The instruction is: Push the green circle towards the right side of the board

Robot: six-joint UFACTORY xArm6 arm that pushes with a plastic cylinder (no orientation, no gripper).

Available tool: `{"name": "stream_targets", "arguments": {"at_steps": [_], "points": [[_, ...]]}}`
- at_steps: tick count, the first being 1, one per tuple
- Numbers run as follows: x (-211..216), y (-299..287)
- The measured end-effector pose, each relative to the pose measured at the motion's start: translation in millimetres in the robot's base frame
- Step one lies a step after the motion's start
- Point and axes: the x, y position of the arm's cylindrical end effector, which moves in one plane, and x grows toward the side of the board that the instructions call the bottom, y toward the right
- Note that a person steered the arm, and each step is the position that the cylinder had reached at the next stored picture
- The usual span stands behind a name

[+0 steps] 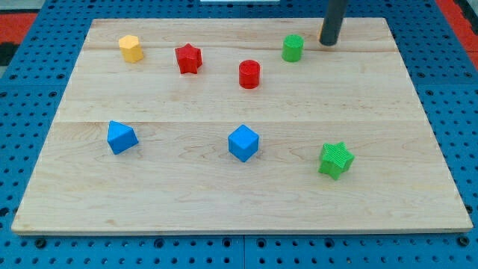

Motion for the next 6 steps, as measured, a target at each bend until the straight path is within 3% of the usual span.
{"name": "stream_targets", "arguments": {"at_steps": [1, 3, 4, 5, 6], "points": [[6, -3], [-44, -101], [-13, -133], [33, -131], [46, -114]]}}
